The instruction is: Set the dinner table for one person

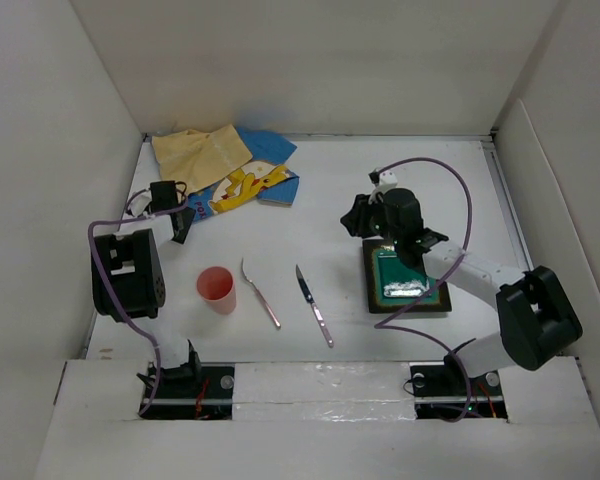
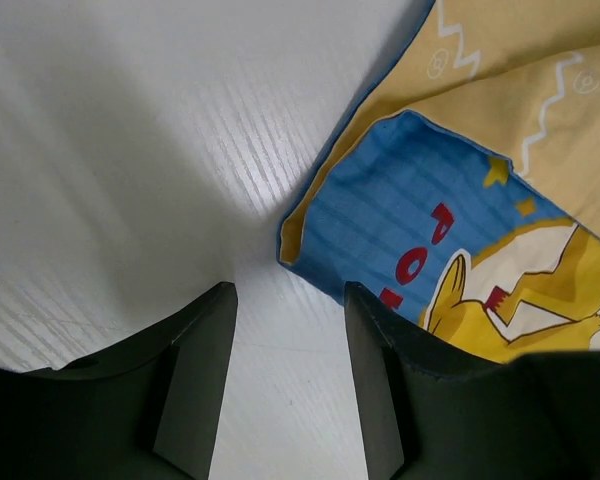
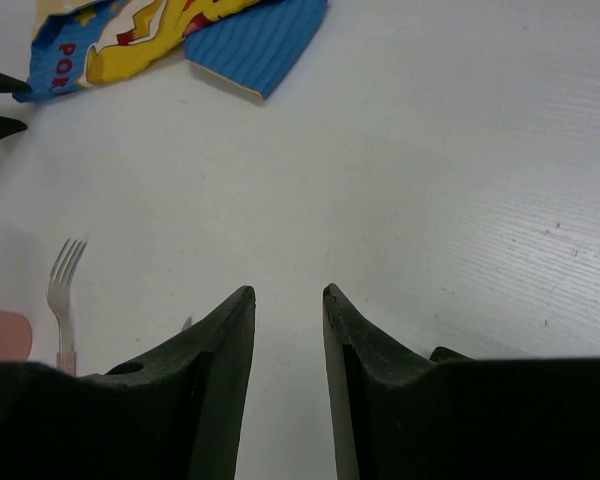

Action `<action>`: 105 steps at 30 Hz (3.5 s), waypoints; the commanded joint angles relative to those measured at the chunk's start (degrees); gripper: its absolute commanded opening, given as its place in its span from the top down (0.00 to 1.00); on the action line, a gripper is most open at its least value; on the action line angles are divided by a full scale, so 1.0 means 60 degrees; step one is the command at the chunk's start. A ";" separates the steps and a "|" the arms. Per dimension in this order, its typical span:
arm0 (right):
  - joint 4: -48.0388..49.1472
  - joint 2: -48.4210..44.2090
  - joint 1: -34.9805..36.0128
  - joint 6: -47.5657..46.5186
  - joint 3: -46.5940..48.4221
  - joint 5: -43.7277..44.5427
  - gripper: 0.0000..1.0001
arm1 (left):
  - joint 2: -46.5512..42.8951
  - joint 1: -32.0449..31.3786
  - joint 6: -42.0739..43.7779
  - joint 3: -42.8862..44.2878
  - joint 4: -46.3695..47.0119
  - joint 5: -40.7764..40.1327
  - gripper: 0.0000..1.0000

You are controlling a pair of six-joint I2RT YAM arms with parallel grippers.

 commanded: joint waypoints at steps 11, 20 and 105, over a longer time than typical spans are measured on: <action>0.0380 0.0506 0.0210 -0.0212 0.0622 -0.0075 0.51 | 0.0939 -0.0010 -0.0419 0.1198 0.0134 -0.0664 0.91; 0.0891 0.1719 0.0299 0.0065 0.0973 -0.0646 0.42 | -0.0963 -0.0010 0.1002 0.1774 -0.0117 -0.1603 1.00; -0.5224 0.4297 -0.2323 -0.3230 1.3432 0.3997 1.00 | 0.0262 0.0386 0.0856 0.8814 -0.0215 0.3157 1.00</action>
